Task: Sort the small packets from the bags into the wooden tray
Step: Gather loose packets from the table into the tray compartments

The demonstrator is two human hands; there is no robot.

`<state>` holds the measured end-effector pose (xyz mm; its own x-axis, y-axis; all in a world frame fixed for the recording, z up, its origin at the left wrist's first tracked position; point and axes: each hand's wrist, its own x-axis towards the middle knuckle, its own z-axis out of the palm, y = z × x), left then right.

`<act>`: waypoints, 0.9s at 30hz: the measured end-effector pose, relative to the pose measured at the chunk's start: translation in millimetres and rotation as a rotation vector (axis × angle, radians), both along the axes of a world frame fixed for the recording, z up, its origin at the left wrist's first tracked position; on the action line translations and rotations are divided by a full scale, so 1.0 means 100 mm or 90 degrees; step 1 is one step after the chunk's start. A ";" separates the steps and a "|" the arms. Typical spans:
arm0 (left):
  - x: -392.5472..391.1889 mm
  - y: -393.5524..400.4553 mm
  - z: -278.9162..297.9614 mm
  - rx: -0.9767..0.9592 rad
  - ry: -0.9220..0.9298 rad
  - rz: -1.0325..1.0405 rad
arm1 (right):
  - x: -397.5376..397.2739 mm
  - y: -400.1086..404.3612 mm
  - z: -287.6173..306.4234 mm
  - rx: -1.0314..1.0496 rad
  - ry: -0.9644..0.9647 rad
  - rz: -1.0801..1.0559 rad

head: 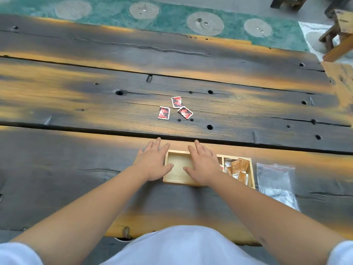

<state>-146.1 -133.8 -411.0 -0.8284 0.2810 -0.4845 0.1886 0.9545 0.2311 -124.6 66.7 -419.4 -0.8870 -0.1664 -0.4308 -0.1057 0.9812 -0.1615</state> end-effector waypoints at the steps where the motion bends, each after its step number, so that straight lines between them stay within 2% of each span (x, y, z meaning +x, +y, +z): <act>1: -0.07 0.00 -0.02 0.001 0.001 -0.003 | -0.07 -0.02 0.00 -0.004 -0.002 -0.005; 11: -1.01 -0.01 -0.24 0.003 -0.013 -0.031 | -1.06 -0.07 -0.12 -0.032 -0.042 -0.076; 17: -1.52 -0.01 -0.51 0.076 -0.010 -0.019 | -1.66 -0.06 -0.31 -0.089 -0.029 -0.108; 24: -2.09 0.02 -0.84 0.122 0.065 -0.011 | -2.23 -0.04 -0.62 -0.118 -0.024 -0.307; 27: -2.20 0.04 -0.97 0.125 0.084 -0.003 | -2.33 -0.04 -0.76 -0.114 -0.015 -0.339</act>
